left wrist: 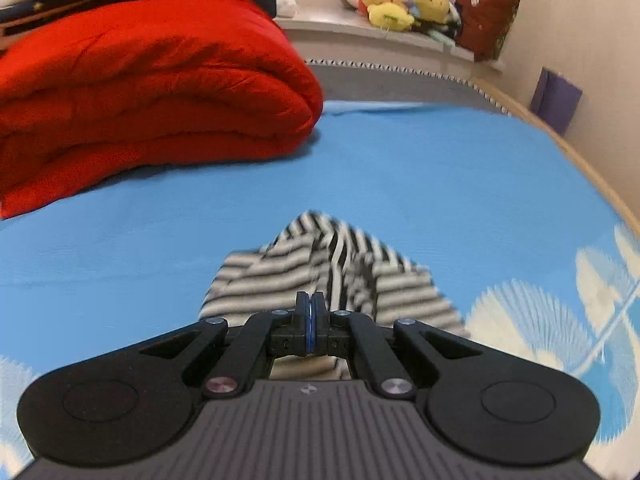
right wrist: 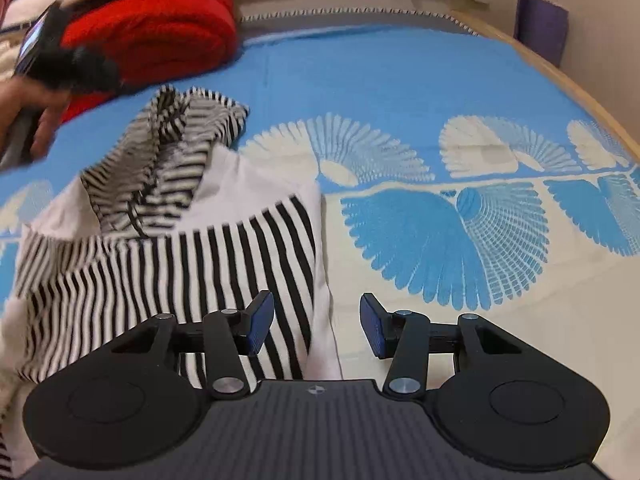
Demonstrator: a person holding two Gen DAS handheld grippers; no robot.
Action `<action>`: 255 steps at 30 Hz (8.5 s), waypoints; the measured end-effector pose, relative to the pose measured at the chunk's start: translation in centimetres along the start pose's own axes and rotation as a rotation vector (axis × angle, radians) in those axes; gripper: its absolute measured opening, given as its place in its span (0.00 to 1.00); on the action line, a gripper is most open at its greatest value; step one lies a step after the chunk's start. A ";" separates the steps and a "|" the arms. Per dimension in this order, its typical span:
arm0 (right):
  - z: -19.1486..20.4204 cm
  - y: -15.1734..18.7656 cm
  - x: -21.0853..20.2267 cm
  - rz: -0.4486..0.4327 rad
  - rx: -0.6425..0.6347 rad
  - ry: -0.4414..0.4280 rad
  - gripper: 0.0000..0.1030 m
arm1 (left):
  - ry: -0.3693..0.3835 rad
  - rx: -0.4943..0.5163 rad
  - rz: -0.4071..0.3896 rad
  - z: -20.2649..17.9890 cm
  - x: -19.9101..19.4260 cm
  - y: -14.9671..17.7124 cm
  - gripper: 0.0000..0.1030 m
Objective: Fold small clothes
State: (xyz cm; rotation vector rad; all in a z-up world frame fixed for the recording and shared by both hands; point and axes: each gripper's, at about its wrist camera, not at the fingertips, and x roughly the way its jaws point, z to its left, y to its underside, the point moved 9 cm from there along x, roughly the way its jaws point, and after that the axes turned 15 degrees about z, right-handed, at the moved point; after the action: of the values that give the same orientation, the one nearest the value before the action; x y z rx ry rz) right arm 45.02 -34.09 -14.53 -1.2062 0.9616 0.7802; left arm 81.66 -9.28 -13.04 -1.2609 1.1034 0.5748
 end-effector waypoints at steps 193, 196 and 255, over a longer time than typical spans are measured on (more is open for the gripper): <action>-6.5 25.4 -11.3 0.144 0.358 -0.238 0.58 | 0.081 -0.572 0.121 2.3 -27.6 55.0 0.81; -6.6 26.0 -9.9 0.190 0.355 -0.207 0.59 | 0.075 -0.573 0.214 2.2 -24.9 55.3 0.82; -7.0 22.0 -27.5 -0.051 0.220 -0.394 0.06 | 0.307 -0.447 0.063 -0.9 -40.0 54.4 0.08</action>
State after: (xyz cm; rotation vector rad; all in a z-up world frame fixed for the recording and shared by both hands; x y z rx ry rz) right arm 12.84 -36.45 1.26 -0.8428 0.6686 0.8110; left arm 18.77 12.90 -2.21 -1.7483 1.3168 0.7179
